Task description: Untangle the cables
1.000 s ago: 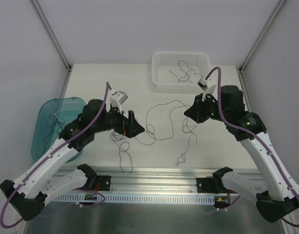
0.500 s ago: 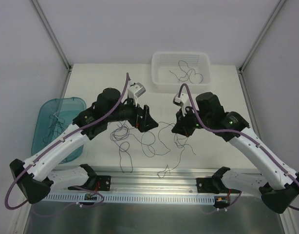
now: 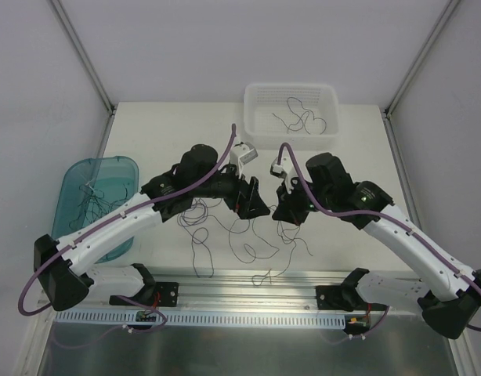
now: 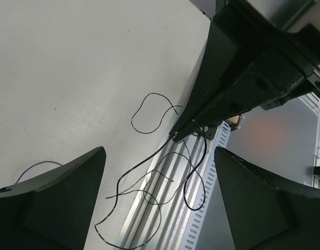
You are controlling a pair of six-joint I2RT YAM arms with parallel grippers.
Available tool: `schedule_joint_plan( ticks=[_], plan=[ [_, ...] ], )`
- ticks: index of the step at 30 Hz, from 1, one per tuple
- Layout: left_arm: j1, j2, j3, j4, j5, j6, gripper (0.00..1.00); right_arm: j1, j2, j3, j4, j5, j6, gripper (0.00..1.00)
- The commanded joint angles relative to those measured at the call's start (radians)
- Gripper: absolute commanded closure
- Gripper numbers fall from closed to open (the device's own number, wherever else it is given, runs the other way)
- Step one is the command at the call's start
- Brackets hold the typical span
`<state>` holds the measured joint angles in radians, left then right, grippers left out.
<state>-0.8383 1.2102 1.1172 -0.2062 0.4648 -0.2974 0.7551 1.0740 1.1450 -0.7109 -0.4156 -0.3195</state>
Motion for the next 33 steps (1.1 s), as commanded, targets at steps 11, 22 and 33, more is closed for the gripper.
schedule_joint_plan(
  ticks=[11,22,33],
  plan=[
    [-0.033,0.061,-0.023,0.097,0.081,0.006,0.43,0.021,-0.032,-0.014,0.047,-0.018,-0.018,0.99],
    [-0.035,0.055,-0.046,0.100,0.101,0.023,1.00,0.023,-0.052,-0.028,0.060,-0.020,-0.013,0.99],
    [-0.031,-0.001,-0.028,0.103,-0.099,0.021,1.00,0.023,-0.123,-0.030,0.015,0.047,0.002,0.40]
  ],
)
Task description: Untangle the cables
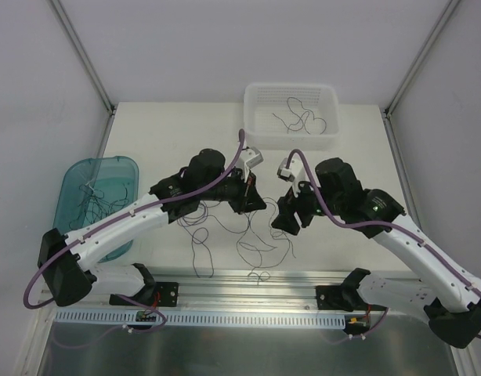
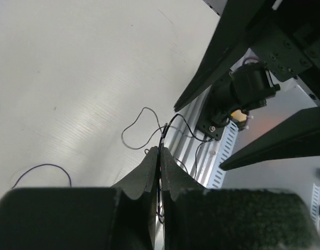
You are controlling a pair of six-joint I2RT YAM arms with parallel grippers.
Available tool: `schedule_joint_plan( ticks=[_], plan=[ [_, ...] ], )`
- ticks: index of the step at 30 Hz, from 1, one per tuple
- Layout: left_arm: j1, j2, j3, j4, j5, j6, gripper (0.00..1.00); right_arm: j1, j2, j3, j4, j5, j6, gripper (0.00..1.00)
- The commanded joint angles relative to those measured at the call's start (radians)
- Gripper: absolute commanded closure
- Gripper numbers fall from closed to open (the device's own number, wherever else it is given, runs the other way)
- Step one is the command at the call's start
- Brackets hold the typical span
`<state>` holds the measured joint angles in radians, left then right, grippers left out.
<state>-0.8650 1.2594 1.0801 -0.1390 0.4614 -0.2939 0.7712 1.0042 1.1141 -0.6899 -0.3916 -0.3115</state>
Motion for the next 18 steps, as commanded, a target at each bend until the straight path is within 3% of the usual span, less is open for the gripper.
schedule_joint_plan(
  ticks=[1,2,5,8,16,18],
  plan=[
    [-0.003,-0.060,0.015,0.036,-0.116,0.018,1.00,0.007,-0.079,0.004,-0.019,0.042,-0.005,0.33],
    [-0.002,-0.063,0.023,0.036,-0.131,0.021,1.00,0.005,-0.096,0.007,-0.026,0.049,-0.003,0.24],
    [0.015,-0.078,0.064,0.035,-0.174,0.022,1.00,0.005,-0.165,0.022,-0.071,0.103,0.005,0.10],
    [0.046,-0.092,0.122,0.035,-0.193,0.019,1.00,0.005,-0.244,0.035,-0.105,0.170,0.017,0.00],
    [0.213,-0.127,0.274,0.018,-0.253,-0.013,1.00,0.005,-0.432,-0.037,-0.073,0.362,0.098,0.03],
    [0.260,-0.135,0.310,-0.002,-0.326,-0.008,1.00,0.005,-0.461,-0.062,-0.065,0.372,0.123,0.03]
  ],
)
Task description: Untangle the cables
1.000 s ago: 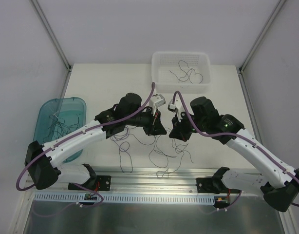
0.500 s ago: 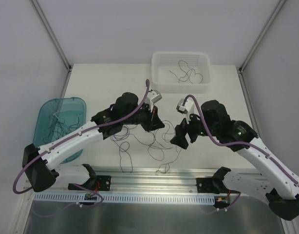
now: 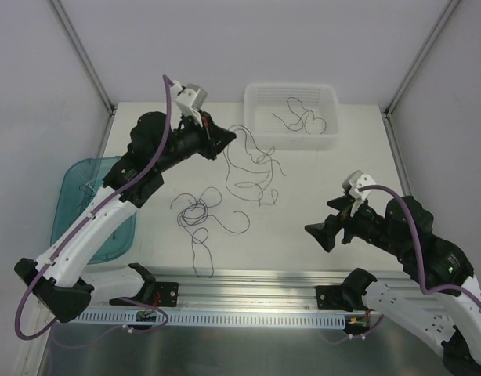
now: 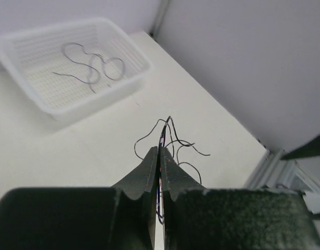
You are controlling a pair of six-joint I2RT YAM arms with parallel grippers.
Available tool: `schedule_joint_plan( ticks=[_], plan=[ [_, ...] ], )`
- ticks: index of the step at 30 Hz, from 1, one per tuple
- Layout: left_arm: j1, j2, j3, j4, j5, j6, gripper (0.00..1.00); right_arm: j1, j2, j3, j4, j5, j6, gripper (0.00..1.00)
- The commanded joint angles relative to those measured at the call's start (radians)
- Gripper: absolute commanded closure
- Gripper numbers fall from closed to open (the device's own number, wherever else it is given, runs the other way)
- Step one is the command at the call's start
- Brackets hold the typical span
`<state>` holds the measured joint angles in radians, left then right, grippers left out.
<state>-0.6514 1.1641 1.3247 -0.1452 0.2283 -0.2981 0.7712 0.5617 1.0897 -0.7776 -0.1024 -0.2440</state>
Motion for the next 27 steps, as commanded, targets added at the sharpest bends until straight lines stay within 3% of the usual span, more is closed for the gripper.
schedule_joint_plan(
  ticks=[1,4,8,16,22,27],
  plan=[
    [0.058,-0.049,0.077,-0.008,-0.127,0.013,1.00,0.007,-0.023,-0.062,0.027,0.087,0.061,0.03],
    [0.091,-0.076,0.105,-0.065,-0.301,0.057,1.00,0.005,-0.036,-0.100,0.037,0.075,0.092,0.03],
    [0.188,-0.130,0.090,-0.103,-0.421,0.085,1.00,0.005,-0.034,-0.126,0.041,0.066,0.114,0.03],
    [0.487,-0.224,0.084,-0.266,-0.686,0.093,1.00,0.007,-0.019,-0.148,0.080,0.035,0.127,0.03],
    [0.653,-0.277,0.038,-0.307,-0.790,0.132,1.00,0.007,0.010,-0.159,0.100,-0.011,0.135,0.03],
    [0.900,-0.296,-0.094,-0.300,-0.784,0.139,1.00,0.005,0.036,-0.152,0.101,-0.048,0.140,0.03]
  ],
)
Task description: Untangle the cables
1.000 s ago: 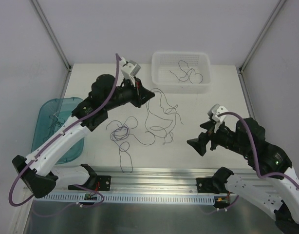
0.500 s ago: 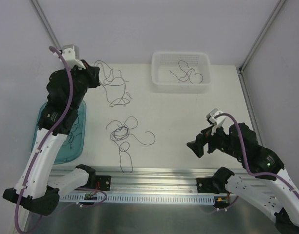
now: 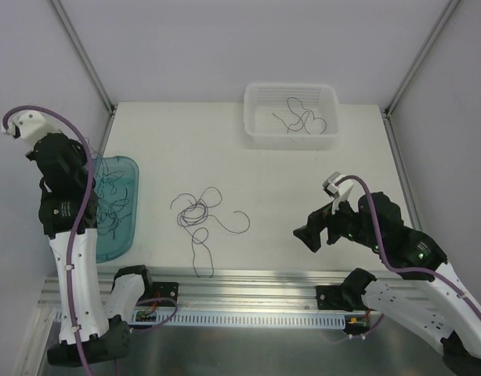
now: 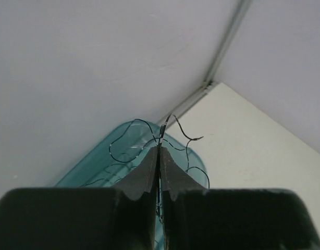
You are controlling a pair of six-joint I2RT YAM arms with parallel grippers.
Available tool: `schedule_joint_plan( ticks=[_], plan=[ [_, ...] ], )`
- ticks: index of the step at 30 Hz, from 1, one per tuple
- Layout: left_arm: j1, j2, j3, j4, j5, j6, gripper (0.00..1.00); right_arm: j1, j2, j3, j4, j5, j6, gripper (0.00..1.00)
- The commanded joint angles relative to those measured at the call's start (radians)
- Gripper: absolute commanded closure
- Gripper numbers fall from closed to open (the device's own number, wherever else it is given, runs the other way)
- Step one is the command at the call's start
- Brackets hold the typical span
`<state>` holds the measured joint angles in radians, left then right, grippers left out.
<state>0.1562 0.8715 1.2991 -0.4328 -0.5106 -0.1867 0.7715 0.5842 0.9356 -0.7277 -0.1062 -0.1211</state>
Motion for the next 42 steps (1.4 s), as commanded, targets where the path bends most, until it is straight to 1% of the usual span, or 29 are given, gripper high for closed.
schedule_joint_plan(
  ticks=[1,4,7,8,11,14,15,16,17,20,21,22,24,25,27,28,29,33,39,41,42],
  plan=[
    [0.106,-0.008,-0.102,-0.003,-0.061,0.014,1.00,0.005,0.017,0.000,0.050,-0.050,0.017,0.03],
    [0.141,-0.028,-0.274,0.043,-0.089,-0.028,1.00,0.006,0.029,-0.001,0.044,-0.061,0.017,0.03],
    [0.187,-0.025,-0.374,0.094,-0.120,-0.086,1.00,0.006,0.035,-0.004,0.034,-0.075,0.021,0.03],
    [0.197,-0.022,-0.442,0.112,-0.129,-0.103,1.00,0.005,0.037,-0.011,0.033,-0.081,0.023,0.03],
    [0.230,0.004,-0.535,0.147,-0.106,-0.175,1.00,0.006,0.045,-0.024,0.028,-0.099,0.035,0.03],
    [0.250,0.047,-0.561,0.149,-0.104,-0.212,0.99,0.005,0.042,-0.037,0.028,-0.110,0.052,0.03],
    [0.255,0.066,-0.561,0.149,-0.109,-0.218,0.95,0.006,0.040,-0.043,0.031,-0.113,0.055,0.03],
    [0.256,0.070,-0.554,0.147,-0.120,-0.218,0.93,0.005,0.039,-0.046,0.034,-0.112,0.061,0.03],
    [0.256,0.075,-0.549,0.147,-0.127,-0.217,0.89,0.006,0.037,-0.047,0.039,-0.113,0.064,0.03],
    [0.256,0.063,-0.560,0.141,-0.178,-0.224,0.82,0.005,0.039,-0.052,0.037,-0.116,0.069,0.03],
    [0.256,0.054,-0.566,0.141,-0.195,-0.240,0.63,0.005,0.040,-0.054,0.036,-0.121,0.070,0.03],
    [0.256,0.046,-0.580,0.140,-0.210,-0.246,0.52,0.006,0.040,-0.055,0.036,-0.121,0.070,0.03],
    [0.258,0.018,-0.587,0.140,-0.244,-0.264,0.34,0.006,0.042,-0.057,0.034,-0.124,0.070,0.03],
    [0.256,0.009,-0.595,0.140,-0.246,-0.266,0.20,0.006,0.043,-0.058,0.036,-0.125,0.070,0.03],
    [0.256,-0.003,-0.597,0.140,-0.240,-0.267,0.10,0.005,0.045,-0.061,0.036,-0.130,0.072,0.03],
    [0.256,-0.005,-0.595,0.140,-0.232,-0.266,0.02,0.006,0.046,-0.060,0.037,-0.130,0.074,0.03],
    [0.256,-0.006,-0.595,0.141,-0.230,-0.266,0.01,0.005,0.046,-0.064,0.042,-0.130,0.075,0.03],
    [0.255,-0.028,-0.590,0.141,-0.215,-0.261,0.01,0.005,0.049,-0.064,0.047,-0.136,0.077,0.03],
    [0.253,-0.060,-0.604,0.137,-0.244,-0.286,0.01,0.005,0.065,-0.055,0.045,-0.138,0.072,0.03],
    [0.255,-0.049,-0.604,0.140,-0.203,-0.296,0.01,0.005,0.065,-0.058,0.048,-0.139,0.074,0.03],
    [0.253,-0.048,-0.591,0.140,-0.159,-0.295,0.01,0.005,0.066,-0.057,0.050,-0.141,0.075,0.03]
  ],
)
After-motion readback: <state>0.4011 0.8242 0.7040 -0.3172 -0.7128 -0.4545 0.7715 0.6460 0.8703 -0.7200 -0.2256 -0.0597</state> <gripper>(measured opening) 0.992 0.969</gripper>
